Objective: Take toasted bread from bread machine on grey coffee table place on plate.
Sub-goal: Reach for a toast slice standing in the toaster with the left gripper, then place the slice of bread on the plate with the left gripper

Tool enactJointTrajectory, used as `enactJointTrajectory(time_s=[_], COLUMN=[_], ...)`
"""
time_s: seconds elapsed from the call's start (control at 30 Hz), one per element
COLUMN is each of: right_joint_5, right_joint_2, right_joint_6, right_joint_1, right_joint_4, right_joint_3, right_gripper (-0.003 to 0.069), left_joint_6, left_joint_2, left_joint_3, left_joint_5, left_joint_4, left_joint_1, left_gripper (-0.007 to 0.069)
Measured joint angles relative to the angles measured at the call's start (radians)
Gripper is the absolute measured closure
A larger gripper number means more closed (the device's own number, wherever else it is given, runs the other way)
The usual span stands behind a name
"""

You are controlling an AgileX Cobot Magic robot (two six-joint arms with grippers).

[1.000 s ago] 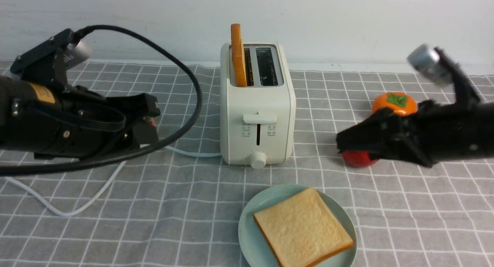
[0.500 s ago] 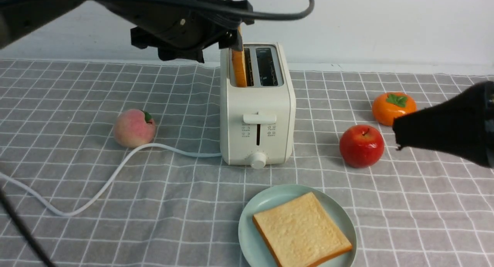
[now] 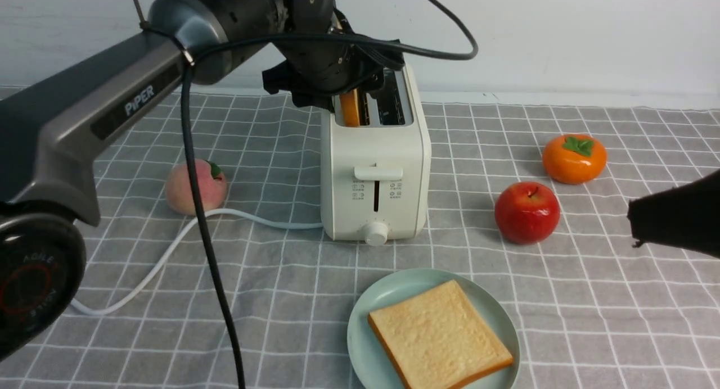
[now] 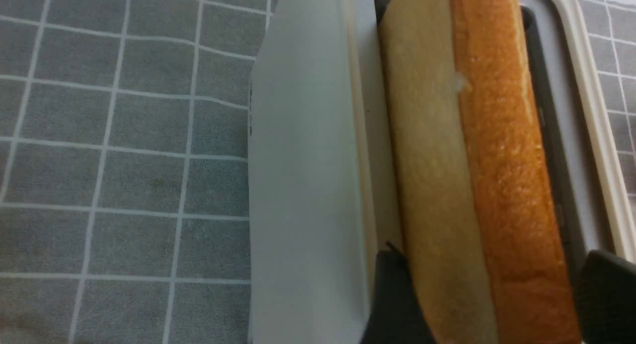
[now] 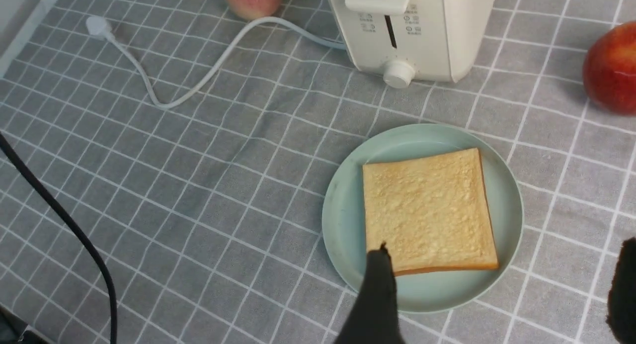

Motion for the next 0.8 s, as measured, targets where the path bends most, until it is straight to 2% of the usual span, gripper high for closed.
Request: enactJointTrajectory(time_s=[0.13,0.17,0.23,0.43,0.53,0.63,0.7,0.73,0.8], right_joint_5=[0.003,0.004,0.004,0.004,0.004,0.005,0.006,0.006,0.006], right_joint_2=[0.000,0.000,0.000,0.000,0.000,0.000,0.000,0.000,0.000], right_joint_6=[0.000,0.000,0.000,-0.041,-0.066,-0.071,-0.075,-0.075,-0.075], right_joint_1=[0.000,0.000,0.000,0.000,0.000,0.000,0.000,0.000,0.000], right_joint_4=[0.014,0.017,0.017,0.017,0.017,0.016,0.010,0.011,0.001], right_joint_3=[0.000,0.000,0.000,0.000,0.000,0.000,0.000,0.000,0.000], right_gripper=[0.0085,0.0087,0.0088,0.0088,0.0088,0.0088,0.0089,0.0089,0.0089], left_joint_6=[0.017,0.033,0.058,0.136,0.229,0.364,0.460,0.470,0.613], left_joint_2=[-0.002,-0.007,-0.018,-0.143,-0.293,-0.424,-0.514,-0.521,-0.606], left_joint_3=[-0.006,-0.009,-0.009,-0.009,-0.013,-0.019,-0.001,0.003,0.090], left_joint_5=[-0.006,-0.006,0.009,0.062,0.143,0.259,0.352,0.360,0.415], left_joint_4=[-0.003,-0.003,0.000,0.001,-0.048,-0.157,-0.295,-0.295,-0.515], left_joint_1=[0.000,0.000,0.000,0.000,0.000,0.000,0.000,0.000,0.000], left_gripper=[0.0395,0.0491,0.0568,0.0561,0.0561,0.0561,0.0561,0.0561,0.0561])
